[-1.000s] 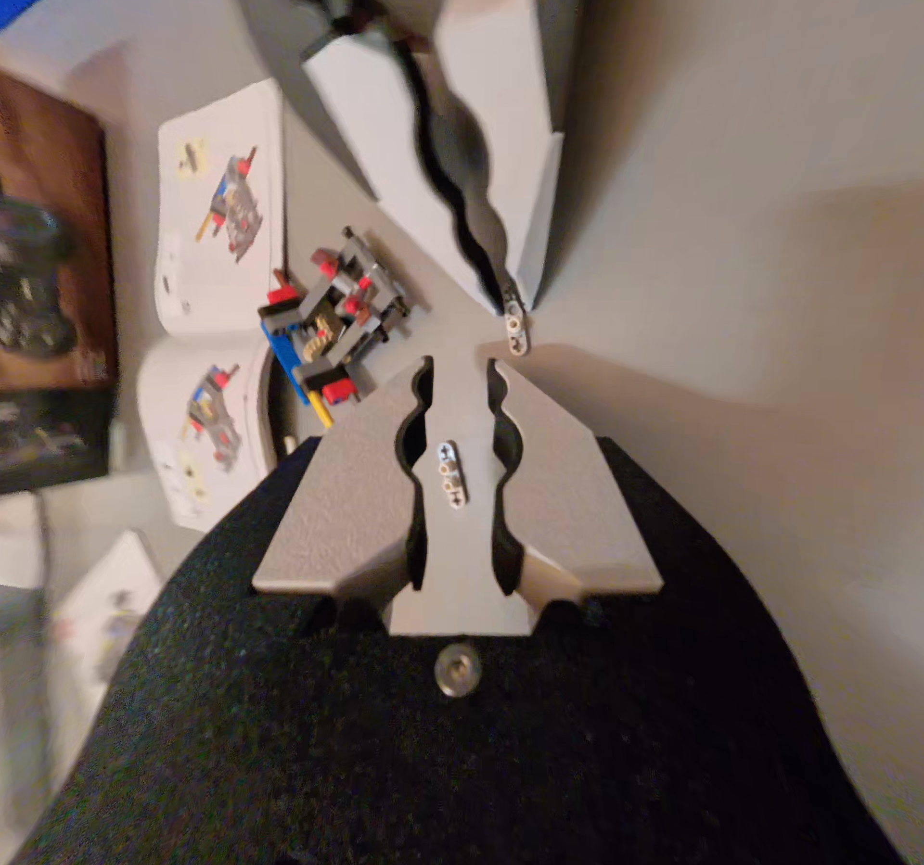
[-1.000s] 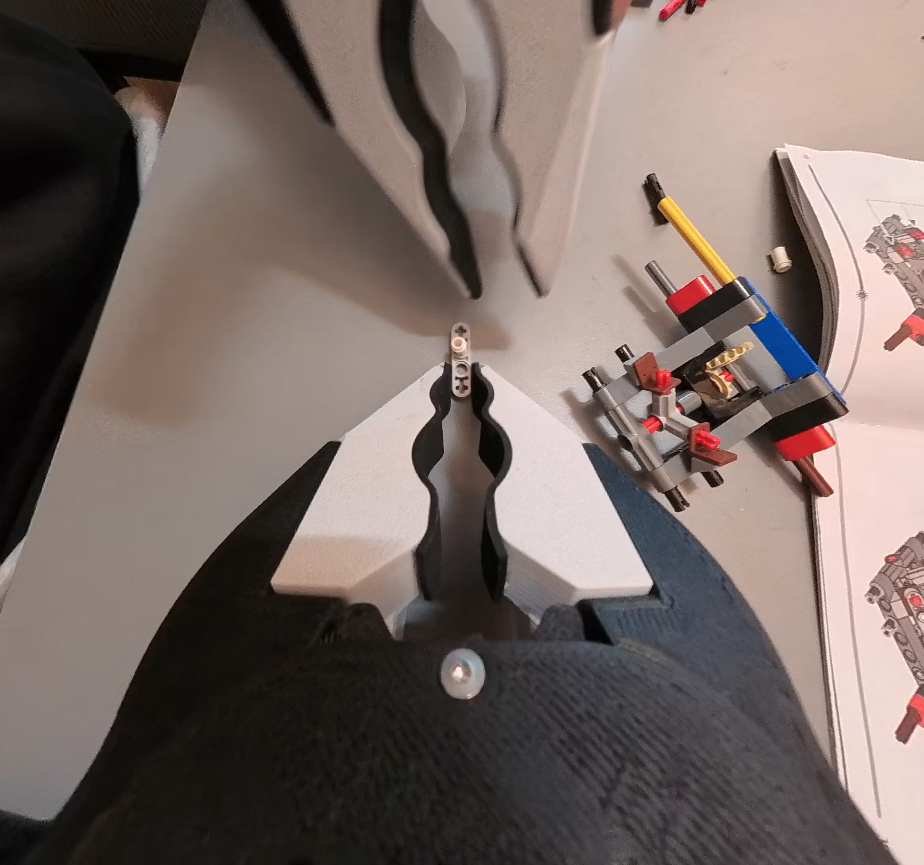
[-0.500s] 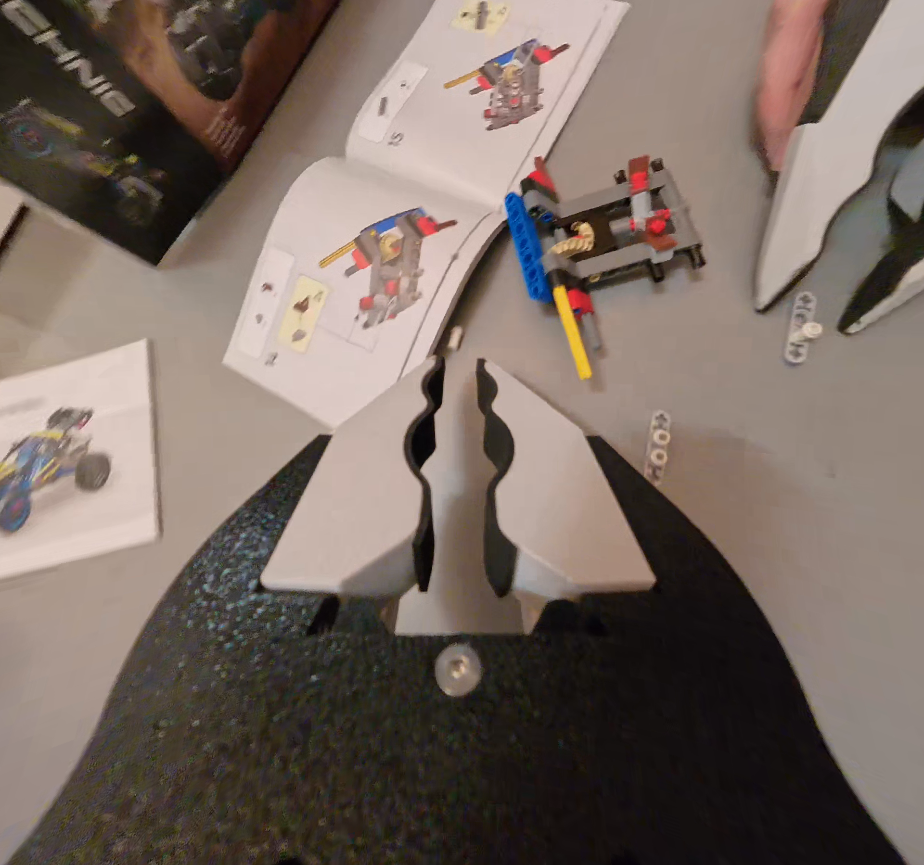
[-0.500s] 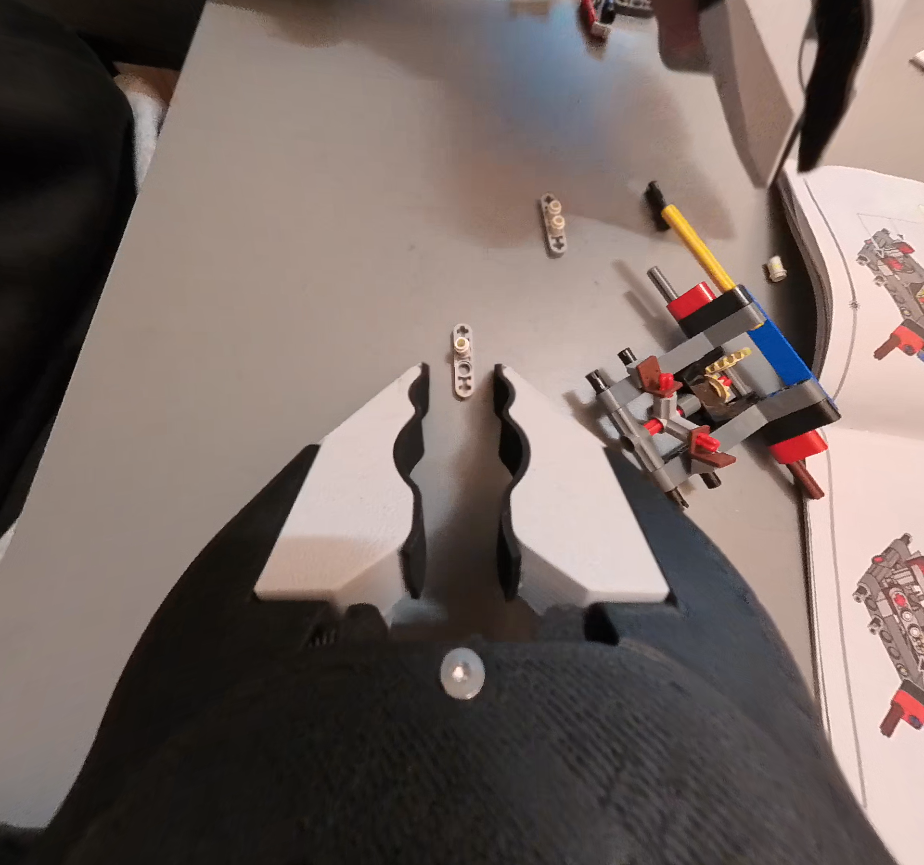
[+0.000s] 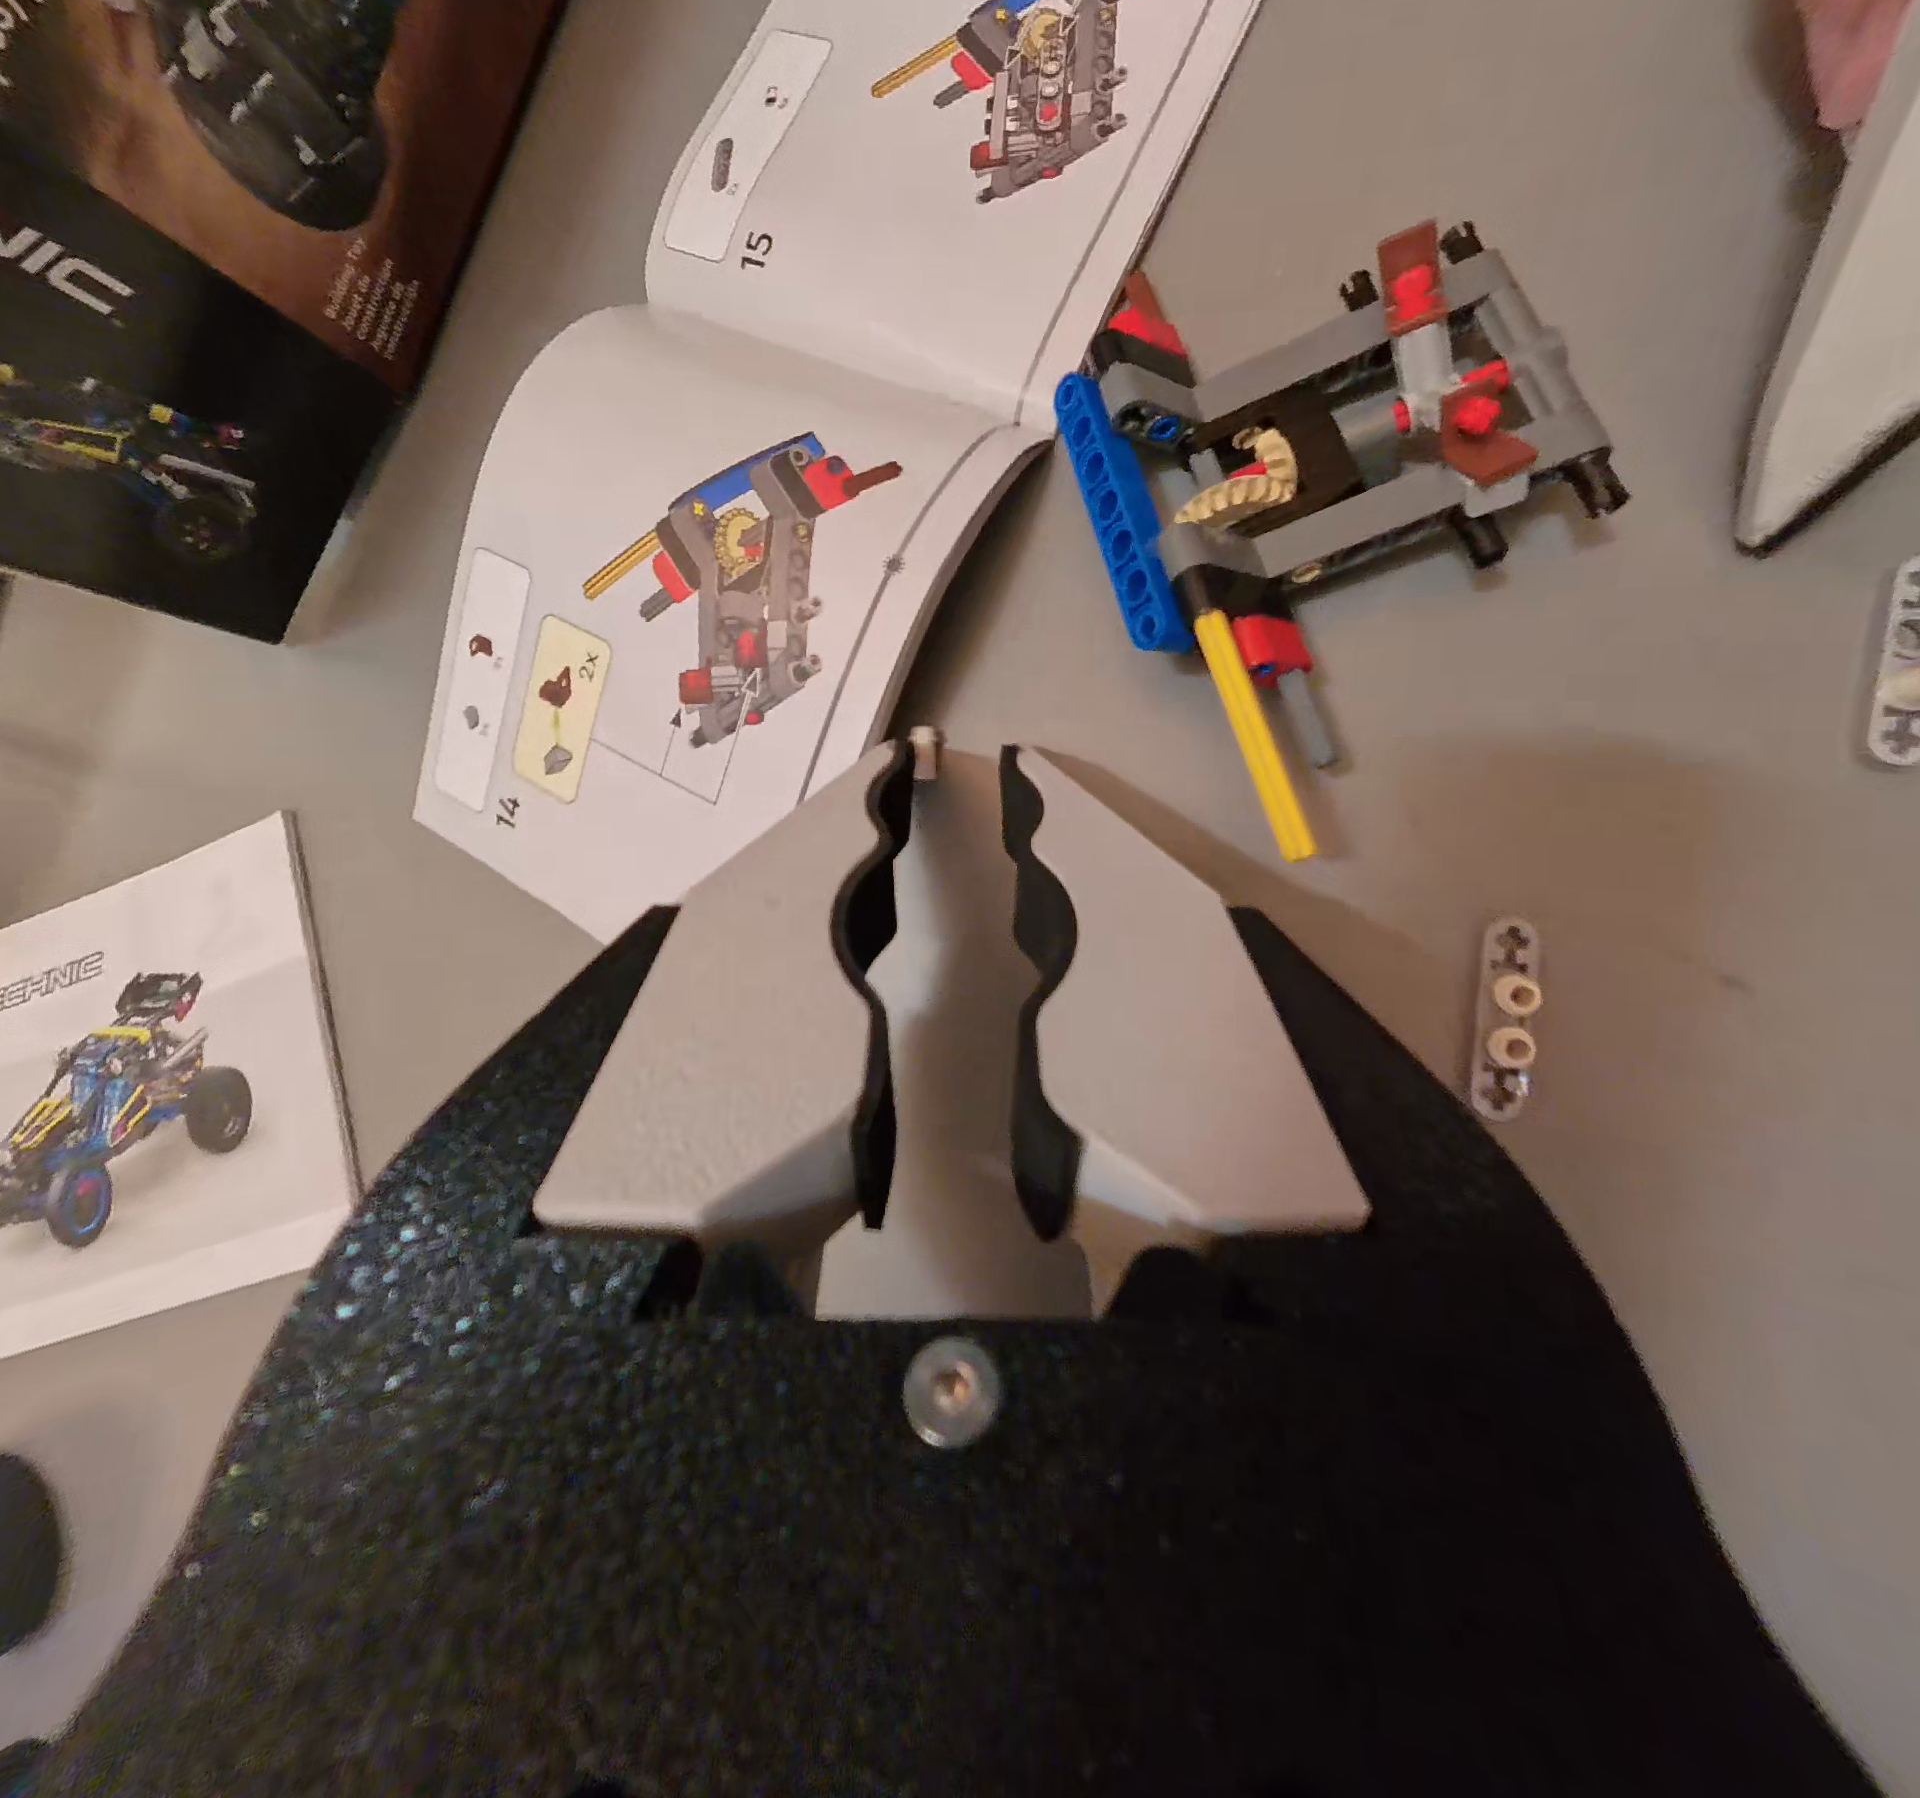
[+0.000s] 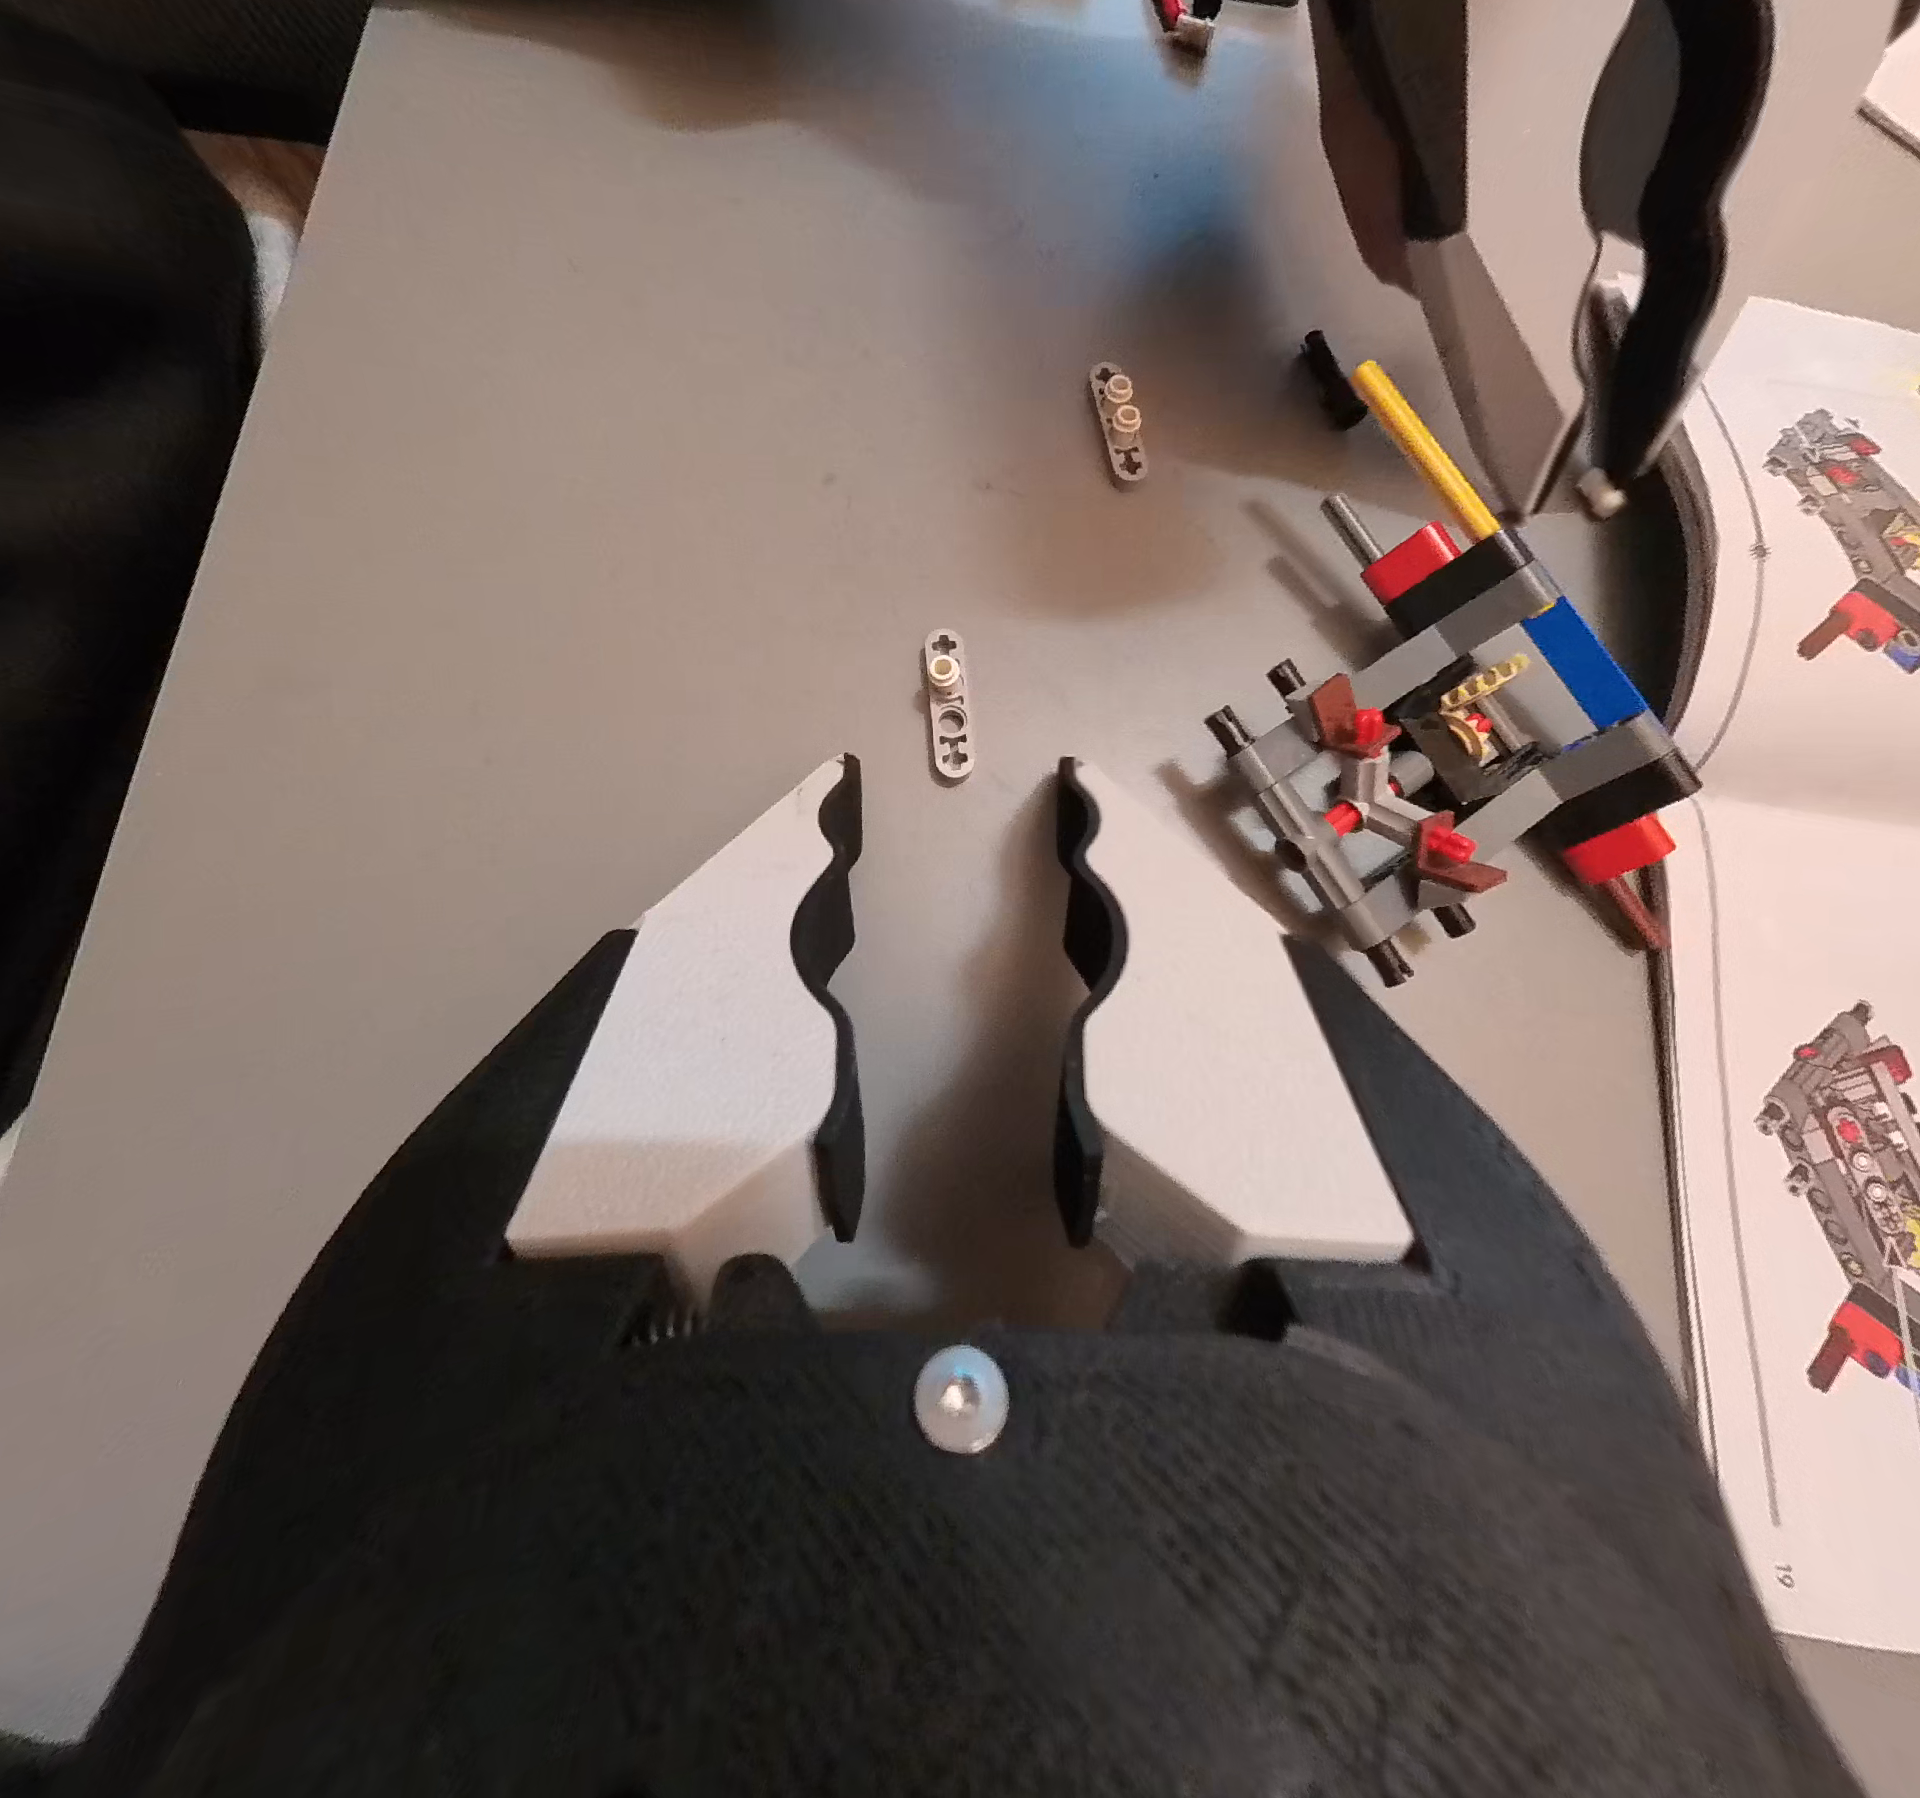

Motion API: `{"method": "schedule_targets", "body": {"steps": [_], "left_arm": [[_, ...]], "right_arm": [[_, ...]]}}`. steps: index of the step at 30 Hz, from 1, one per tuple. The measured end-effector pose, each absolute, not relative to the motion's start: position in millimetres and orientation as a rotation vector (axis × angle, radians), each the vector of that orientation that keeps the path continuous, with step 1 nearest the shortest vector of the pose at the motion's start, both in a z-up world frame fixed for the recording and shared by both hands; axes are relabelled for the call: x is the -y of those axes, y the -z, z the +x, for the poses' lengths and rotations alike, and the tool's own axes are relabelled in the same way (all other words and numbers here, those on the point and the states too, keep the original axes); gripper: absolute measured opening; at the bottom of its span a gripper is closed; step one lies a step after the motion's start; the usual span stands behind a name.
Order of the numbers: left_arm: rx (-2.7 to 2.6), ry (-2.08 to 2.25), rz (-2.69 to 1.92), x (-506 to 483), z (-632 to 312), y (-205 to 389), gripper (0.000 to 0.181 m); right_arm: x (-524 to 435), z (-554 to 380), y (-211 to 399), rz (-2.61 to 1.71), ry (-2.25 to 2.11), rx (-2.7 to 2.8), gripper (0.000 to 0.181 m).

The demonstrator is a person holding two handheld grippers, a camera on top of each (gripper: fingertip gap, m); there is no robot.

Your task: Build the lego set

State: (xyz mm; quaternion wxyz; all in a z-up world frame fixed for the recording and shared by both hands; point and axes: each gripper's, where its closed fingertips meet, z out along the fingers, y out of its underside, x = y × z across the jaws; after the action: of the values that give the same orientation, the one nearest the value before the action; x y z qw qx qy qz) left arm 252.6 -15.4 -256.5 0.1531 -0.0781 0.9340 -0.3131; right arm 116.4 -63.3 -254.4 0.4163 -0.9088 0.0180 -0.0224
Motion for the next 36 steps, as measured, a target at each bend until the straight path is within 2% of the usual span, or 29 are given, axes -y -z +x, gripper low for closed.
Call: {"method": "schedule_targets", "body": {"steps": [1, 5, 7, 14, 17, 21, 23, 26, 29, 32, 34, 36], "left_arm": [[-2.679, 0.894, -0.228, 15.7, 253.4, 256.6, 0.014], [-2.700, 0.882, -0.284, 16.6, 254.9, 257.2, 0.011], [-2.727, 0.907, -0.355, 17.6, 254.1, 258.5, 0.003], [-2.728, 0.992, -0.532, 12.3, 250.6, 257.2, 0.002], [-2.615, 1.102, -0.537, 2.3, 240.8, 227.9, 0.002], [-2.355, 1.557, -0.245, 32.9, 183.3, 150.1, 0.001], [-2.227, 1.697, -0.022, 57.6, 146.9, 131.0, 0.001], [-2.066, 1.722, 0.288, 88.8, 108.1, 124.5, 0.002], [-1.997, 1.714, 0.442, 110.9, 91.4, 124.2, 0.002], [-1.946, 1.761, 0.535, 123.7, 80.9, 117.4, 0.002], [-1.923, 1.760, 0.568, 129.4, 79.4, 116.1, 0.002], [-1.916, 1.750, 0.598, 134.7, 77.5, 116.7, 0.002]], "right_arm": [[63.4, 116.3, 254.4, -2.282, 0.053, -0.045, 0.035], [63.4, 115.8, 254.4, -2.282, 0.049, -0.042, 0.034], [63.4, 115.2, 254.4, -2.282, 0.048, -0.037, 0.033], [71.3, 117.5, 252.7, -2.272, 0.045, -0.055, 0.035], [83.9, 123.3, 241.1, -2.205, 0.049, -0.118, 0.038], [110.7, 125.6, 211.3, -2.073, 0.028, -0.219, 0.043], [115.9, 117.2, 189.7, -1.947, -0.051, -0.241, 0.045], [114.1, 103.3, 141.9, -1.608, -0.237, -0.287, 0.041], [117.0, 92.1, 116.2, -1.331, -0.480, -0.358, 0.025], [123.7, 91.1, 111.9, -1.164, -0.571, -0.447, 0.032], [127.0, 91.9, 112.9, -1.087, -0.632, -0.503, 0.026], [126.3, 86.7, 116.6, -1.085, -0.673, -0.496, 0.030]]}}
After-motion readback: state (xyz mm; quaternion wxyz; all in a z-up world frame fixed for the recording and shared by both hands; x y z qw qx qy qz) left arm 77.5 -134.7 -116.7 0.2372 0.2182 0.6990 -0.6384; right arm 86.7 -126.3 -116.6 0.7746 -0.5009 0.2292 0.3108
